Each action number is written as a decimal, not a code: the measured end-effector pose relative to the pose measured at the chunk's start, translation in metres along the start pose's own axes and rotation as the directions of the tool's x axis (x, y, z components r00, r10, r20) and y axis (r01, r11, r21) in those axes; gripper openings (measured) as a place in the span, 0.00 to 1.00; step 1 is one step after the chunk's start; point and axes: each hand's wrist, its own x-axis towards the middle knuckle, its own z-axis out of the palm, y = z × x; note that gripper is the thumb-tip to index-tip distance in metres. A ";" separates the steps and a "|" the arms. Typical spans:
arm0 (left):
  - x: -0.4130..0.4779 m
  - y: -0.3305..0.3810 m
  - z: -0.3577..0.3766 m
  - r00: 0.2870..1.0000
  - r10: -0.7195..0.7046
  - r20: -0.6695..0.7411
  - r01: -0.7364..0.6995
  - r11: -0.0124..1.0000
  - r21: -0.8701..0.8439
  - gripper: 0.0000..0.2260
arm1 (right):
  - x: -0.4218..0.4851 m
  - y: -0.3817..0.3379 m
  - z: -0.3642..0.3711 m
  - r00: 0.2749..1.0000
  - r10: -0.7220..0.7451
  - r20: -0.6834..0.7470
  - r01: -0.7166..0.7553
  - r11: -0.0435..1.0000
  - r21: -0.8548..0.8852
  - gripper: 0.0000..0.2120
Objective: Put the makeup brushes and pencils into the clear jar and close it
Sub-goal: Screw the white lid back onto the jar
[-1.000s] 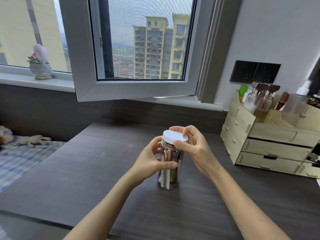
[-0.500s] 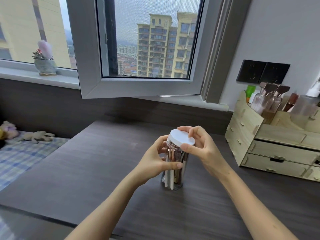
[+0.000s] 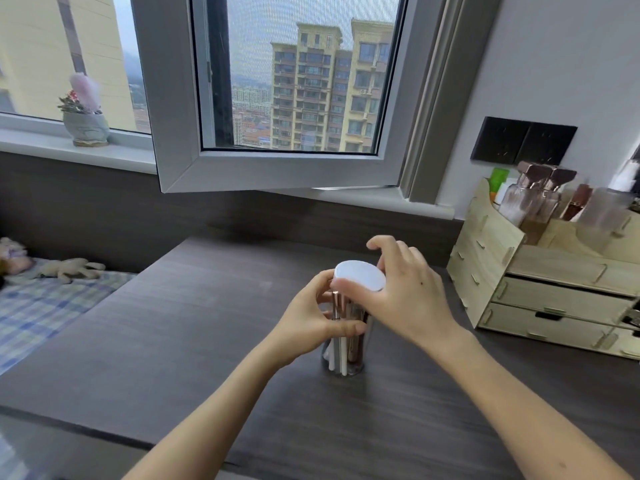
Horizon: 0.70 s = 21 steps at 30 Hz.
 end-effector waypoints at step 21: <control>0.002 -0.002 0.000 0.997 0.031 -0.064 -0.026 0.996 0.089 0.29 | 0.001 -0.002 0.001 0.982 0.146 0.121 -0.180 0.916 0.360 0.33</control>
